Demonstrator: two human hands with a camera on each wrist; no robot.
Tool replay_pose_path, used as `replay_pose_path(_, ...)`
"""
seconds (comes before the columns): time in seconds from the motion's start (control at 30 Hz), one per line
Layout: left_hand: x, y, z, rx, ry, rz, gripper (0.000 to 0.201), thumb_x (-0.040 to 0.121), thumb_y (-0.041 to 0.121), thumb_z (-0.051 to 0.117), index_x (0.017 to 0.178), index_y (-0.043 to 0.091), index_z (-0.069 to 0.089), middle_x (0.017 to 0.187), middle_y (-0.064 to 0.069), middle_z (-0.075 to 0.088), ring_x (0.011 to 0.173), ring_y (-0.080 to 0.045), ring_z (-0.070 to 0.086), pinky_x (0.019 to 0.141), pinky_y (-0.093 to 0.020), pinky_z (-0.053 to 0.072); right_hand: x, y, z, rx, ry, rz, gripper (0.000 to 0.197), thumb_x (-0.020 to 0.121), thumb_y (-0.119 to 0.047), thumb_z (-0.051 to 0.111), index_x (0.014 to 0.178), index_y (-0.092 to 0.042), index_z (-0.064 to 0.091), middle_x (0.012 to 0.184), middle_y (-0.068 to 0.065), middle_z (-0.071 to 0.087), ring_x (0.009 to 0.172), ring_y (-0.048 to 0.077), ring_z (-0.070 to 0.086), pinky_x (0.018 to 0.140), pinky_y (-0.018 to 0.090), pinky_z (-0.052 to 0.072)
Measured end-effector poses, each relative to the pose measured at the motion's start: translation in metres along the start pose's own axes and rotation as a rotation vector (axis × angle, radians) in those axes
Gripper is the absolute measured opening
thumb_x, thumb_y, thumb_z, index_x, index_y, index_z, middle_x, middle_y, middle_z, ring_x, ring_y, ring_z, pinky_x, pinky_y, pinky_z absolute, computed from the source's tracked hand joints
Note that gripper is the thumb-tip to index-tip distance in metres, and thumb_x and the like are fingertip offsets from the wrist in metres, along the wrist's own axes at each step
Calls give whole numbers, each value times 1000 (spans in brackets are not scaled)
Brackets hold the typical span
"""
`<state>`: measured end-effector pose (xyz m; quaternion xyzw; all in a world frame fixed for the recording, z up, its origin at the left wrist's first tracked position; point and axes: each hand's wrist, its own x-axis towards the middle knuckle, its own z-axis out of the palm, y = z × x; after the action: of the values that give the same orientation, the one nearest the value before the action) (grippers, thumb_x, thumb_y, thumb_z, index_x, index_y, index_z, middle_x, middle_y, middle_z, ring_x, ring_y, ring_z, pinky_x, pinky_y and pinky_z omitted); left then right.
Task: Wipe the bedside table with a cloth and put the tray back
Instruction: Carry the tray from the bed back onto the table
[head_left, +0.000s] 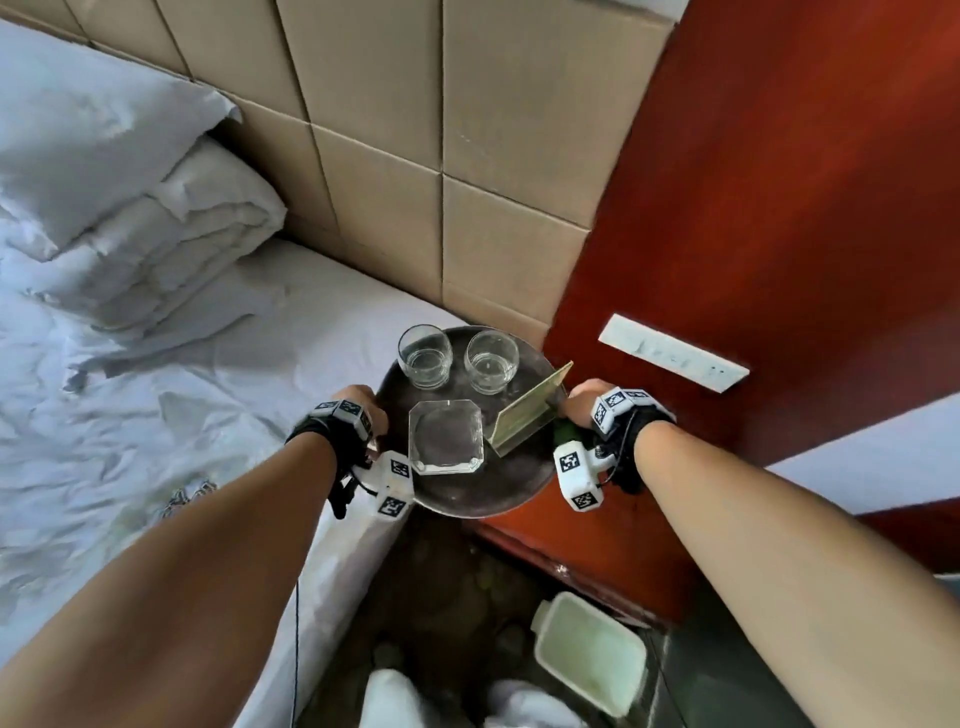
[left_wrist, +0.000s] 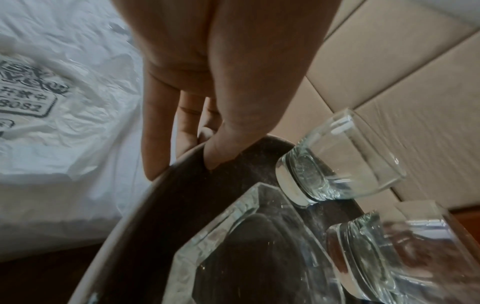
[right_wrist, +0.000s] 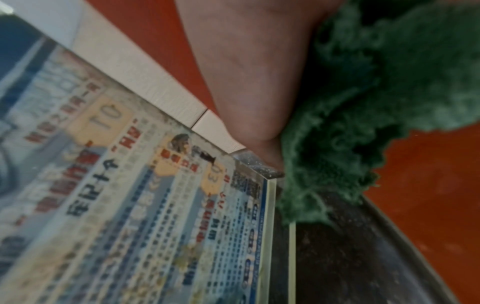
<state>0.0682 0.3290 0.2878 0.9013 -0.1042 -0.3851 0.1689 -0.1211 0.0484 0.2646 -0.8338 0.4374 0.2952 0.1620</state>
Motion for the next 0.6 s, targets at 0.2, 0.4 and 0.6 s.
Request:
replay_pose_path(0.2,20,79,69,141,-68,37,34,63,14,69,96,14,63,92,-15,71,78,-36,72,74,-52,60,-5,98,3,136,-3,79,59,73,-69,39,87,-20,70,103,9,71,90,30,66,87,40,53)
replay_pose_path(0.4,10,142,117,253,-113,89,13,74,8,69,86,11,64,84,-15,71,75,-29,72,71,-46,61,18,170,25,180,-66,137,69,65,-70,33,95,-17,65,104,10,69,88,31,64,82,39,52)
replay_pose_path(0.6,65,161,171,247,-197,87,30,64,9,69,93,16,66,83,-13,73,74,-31,73,69,-50,61,52,211,52,215,-92,231,59,65,-69,33,79,-19,61,104,11,70,94,32,65,88,43,53)
